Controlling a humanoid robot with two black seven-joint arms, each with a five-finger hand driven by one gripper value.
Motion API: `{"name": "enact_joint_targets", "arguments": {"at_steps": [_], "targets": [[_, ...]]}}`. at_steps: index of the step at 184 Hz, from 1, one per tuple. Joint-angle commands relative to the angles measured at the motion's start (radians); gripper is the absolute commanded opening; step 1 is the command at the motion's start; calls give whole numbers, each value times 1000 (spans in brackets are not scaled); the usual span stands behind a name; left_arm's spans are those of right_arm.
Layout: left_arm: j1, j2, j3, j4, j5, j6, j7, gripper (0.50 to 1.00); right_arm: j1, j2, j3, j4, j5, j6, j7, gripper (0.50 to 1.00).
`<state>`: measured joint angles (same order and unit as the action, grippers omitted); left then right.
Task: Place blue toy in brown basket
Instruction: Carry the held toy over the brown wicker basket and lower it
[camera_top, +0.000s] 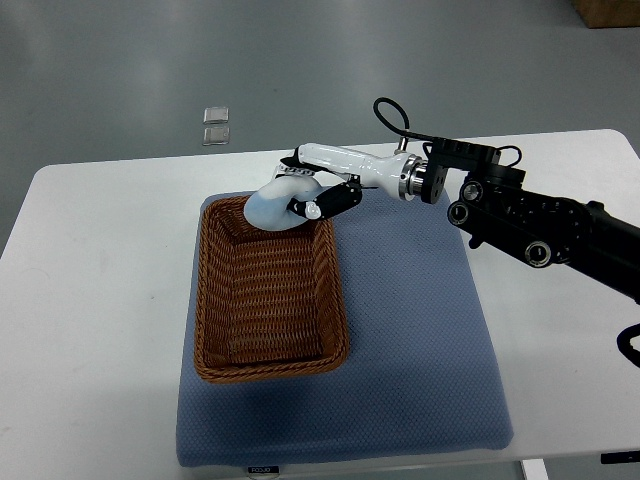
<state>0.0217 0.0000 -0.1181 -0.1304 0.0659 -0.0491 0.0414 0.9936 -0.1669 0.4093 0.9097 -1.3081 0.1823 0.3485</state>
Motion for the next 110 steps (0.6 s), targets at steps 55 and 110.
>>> {"name": "enact_joint_targets", "arguments": {"at_steps": [55,110], "targets": [[1,0,0,0,0,0,0,1000,-56,107,-118,-52,0,-118,-28,778],[0,0,0,0,0,0,0,1000,-50,96,-98,-51,89,-104,-28,889]]}}
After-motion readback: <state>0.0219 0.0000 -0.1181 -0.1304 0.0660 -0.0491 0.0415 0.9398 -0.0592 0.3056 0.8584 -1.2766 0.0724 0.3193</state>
